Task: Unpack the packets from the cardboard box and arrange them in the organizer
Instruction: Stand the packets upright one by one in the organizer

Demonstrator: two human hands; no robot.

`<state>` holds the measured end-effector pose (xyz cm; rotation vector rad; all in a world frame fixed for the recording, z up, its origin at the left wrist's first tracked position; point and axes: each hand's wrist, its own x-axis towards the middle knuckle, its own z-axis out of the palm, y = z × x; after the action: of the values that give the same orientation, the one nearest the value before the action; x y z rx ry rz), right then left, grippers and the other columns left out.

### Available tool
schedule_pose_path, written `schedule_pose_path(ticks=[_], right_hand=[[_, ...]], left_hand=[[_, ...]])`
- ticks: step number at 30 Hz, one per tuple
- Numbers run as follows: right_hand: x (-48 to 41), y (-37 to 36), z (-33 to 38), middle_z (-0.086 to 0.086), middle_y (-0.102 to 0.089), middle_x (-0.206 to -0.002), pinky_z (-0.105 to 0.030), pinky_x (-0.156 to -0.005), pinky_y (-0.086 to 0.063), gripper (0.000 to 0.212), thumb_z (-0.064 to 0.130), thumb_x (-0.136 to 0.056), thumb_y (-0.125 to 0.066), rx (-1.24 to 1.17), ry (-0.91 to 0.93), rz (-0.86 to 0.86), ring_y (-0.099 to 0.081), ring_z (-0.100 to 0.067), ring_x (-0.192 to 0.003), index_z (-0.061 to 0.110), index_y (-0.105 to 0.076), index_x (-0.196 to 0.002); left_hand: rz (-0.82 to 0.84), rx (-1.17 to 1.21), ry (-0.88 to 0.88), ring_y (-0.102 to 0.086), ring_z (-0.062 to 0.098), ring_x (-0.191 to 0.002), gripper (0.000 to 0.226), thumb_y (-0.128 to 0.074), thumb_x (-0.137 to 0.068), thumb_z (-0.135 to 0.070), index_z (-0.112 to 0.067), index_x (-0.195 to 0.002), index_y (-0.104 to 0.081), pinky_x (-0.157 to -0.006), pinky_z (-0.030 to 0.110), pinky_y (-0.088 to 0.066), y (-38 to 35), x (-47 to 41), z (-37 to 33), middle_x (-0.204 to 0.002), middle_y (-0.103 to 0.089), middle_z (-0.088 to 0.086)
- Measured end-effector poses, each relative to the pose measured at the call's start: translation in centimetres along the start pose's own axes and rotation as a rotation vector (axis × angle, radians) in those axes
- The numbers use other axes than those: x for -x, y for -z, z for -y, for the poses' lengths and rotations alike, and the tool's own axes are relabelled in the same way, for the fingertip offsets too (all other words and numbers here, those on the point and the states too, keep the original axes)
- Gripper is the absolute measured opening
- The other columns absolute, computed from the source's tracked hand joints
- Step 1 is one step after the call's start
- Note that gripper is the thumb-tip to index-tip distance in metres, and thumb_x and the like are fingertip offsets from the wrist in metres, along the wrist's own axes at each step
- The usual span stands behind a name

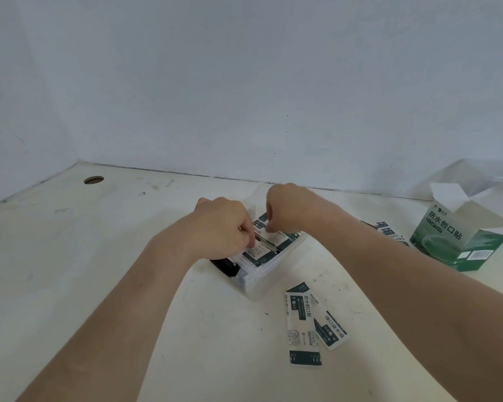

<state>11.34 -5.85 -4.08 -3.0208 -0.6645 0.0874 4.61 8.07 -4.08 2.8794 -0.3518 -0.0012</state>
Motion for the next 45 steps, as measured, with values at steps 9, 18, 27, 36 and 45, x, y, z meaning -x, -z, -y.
schedule_pose_path(ticks=[9, 18, 27, 36, 45], right_hand=[[-0.6, 0.0, 0.5, -0.001, -0.058, -0.054, -0.023, -0.055, -0.044, 0.039, 0.027, -0.078, -0.078, -0.040, -0.036, 0.192, -0.054, -0.014, -0.049, 0.011, -0.053, -0.054], [-0.7, 0.2, 0.5, -0.002, -0.063, -0.057, -0.022, -0.055, -0.047, 0.030, 0.017, -0.081, -0.073, -0.084, -0.044, 0.212, -0.057, -0.014, -0.048, 0.011, -0.057, -0.057], [5.0, 4.4, -1.3, -0.004, -0.070, -0.070, -0.022, -0.055, -0.047, 0.008, 0.023, -0.084, -0.071, -0.334, -0.022, -0.064, -0.066, -0.021, -0.071, 0.015, -0.073, -0.085], [12.8, 1.4, -9.5, -0.002, -0.057, -0.124, -0.033, -0.089, -0.047, 0.047, 0.044, -0.088, -0.065, -0.199, -0.265, -0.002, -0.058, -0.021, -0.107, 0.025, -0.054, -0.130], [14.6, -5.6, -11.8, -0.003, -0.044, -0.141, -0.045, -0.107, -0.036, 0.051, 0.053, -0.089, -0.055, -0.225, -0.287, -0.035, -0.038, -0.029, -0.131, 0.035, -0.046, -0.136]], left_hand=[[0.002, 0.000, 0.024, -0.047, -0.003, -0.066, 0.033, -0.047, -0.083, -0.014, -0.032, -0.080, -0.074, -0.088, 0.027, -0.032, 0.1, 0.1, -0.3, -0.067, -0.061, -0.017], [-0.025, 0.004, 0.014, -0.048, 0.003, -0.070, 0.032, -0.048, -0.084, -0.015, -0.034, -0.083, -0.074, -0.088, 0.027, -0.034, 0.3, 0.2, -0.4, -0.068, -0.058, -0.018], [-0.138, -0.038, -0.130, -0.054, 0.008, -0.082, 0.034, -0.048, -0.085, -0.014, -0.036, -0.096, -0.073, -0.080, 0.021, -0.042, 2.5, 2.3, -4.7, -0.093, -0.066, -0.013], [0.390, -0.337, -0.253, -0.034, 0.031, -0.134, 0.053, -0.053, -0.090, -0.049, -0.027, -0.137, -0.040, -0.105, 0.043, -0.038, -4.9, 4.4, -10.6, -0.148, -0.034, 0.007], [0.134, -0.067, -0.310, 0.000, 0.014, -0.147, 0.063, -0.020, -0.092, -0.065, -0.035, -0.147, -0.018, -0.119, 0.037, -0.004, -11.1, 3.8, -11.2, -0.161, -0.005, -0.005]])
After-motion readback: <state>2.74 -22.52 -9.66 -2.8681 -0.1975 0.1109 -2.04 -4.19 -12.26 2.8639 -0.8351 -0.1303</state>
